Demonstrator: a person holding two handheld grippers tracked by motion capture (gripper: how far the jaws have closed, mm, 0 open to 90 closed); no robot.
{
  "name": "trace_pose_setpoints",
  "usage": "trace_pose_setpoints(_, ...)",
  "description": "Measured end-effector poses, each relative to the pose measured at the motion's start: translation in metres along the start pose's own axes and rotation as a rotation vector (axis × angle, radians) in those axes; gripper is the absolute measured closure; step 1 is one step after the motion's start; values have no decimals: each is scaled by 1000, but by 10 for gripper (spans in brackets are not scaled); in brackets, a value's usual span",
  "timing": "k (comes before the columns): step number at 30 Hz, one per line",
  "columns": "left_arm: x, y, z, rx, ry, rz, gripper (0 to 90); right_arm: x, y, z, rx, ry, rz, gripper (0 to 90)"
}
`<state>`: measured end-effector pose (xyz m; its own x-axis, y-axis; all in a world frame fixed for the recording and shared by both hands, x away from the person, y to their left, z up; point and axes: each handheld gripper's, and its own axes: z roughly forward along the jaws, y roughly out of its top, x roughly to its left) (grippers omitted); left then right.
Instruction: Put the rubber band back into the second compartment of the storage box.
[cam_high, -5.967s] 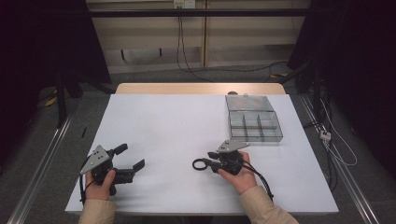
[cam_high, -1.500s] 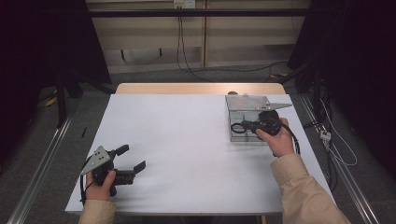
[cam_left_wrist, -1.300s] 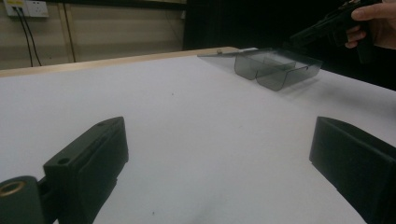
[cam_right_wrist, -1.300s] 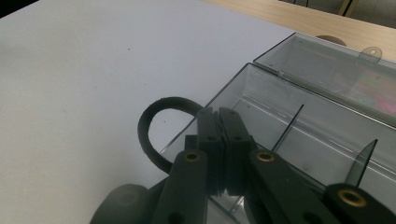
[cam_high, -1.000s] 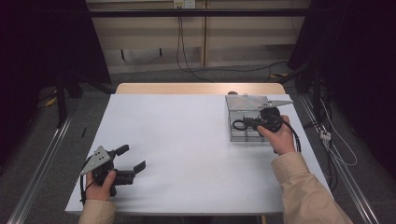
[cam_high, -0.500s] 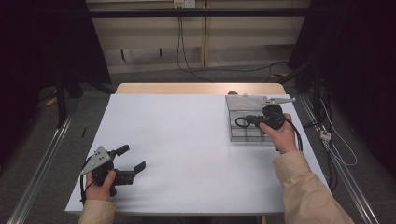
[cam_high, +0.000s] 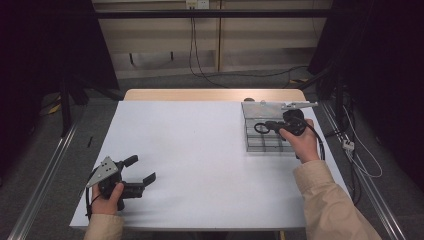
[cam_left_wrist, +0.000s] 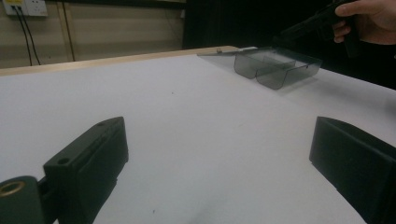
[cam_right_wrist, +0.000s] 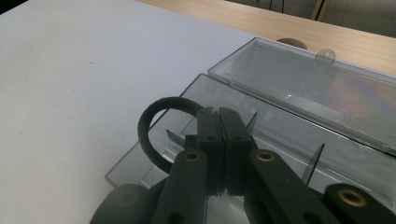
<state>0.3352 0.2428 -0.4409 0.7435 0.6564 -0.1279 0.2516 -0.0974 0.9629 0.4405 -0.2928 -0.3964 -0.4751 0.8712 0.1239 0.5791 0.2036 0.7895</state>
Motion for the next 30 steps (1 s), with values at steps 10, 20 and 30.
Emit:
trace_pose_setpoints(10,0,0,0,-1,0,1,42,-6,-1,4,0,-15,16,887)
trace_pose_setpoints(20,0,0,1,4,0,3,42,-12,0,6,1,-28,24,887)
trace_pose_setpoints(30,-1,0,1,6,0,5,42,-17,-1,9,5,-47,34,887)
